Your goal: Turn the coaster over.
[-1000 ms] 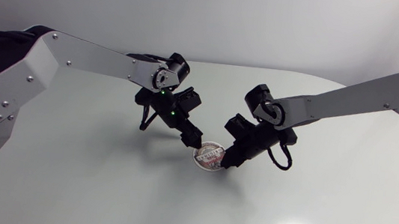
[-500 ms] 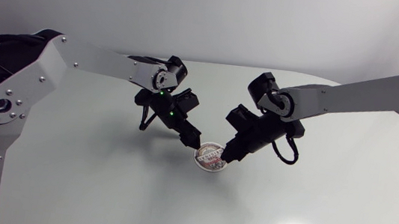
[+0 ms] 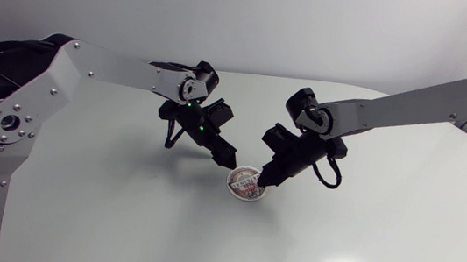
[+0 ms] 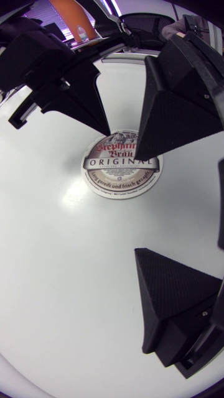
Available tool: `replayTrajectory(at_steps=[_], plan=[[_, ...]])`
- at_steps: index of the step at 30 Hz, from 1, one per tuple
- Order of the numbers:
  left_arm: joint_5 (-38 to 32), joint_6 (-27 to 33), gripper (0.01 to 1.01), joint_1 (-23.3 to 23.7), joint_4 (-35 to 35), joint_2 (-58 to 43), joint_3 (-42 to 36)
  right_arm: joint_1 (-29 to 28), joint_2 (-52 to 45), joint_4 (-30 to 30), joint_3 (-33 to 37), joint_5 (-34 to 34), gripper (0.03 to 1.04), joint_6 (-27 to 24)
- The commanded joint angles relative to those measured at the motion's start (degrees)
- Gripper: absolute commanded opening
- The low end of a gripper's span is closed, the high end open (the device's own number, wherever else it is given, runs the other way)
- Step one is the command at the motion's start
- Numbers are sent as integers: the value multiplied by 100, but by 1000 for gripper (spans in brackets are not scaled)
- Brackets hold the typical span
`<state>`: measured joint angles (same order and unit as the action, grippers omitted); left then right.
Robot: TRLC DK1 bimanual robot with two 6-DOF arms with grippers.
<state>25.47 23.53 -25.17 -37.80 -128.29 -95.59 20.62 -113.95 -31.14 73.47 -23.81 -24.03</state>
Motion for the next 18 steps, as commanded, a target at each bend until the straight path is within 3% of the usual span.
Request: replayTrajectory(at_steps=[1, 7, 18], plan=[[142, 64, 987, 56, -122, -161, -188, 56, -145, -103, -210, 8, 48, -67], [168, 126, 987, 100, -236, -109, -153, 557, 57, -51, -615, 35, 48, 92], [327, 249, 987, 205, -289, 41, 93, 935, 374, -59, -395, 17, 48, 364]])
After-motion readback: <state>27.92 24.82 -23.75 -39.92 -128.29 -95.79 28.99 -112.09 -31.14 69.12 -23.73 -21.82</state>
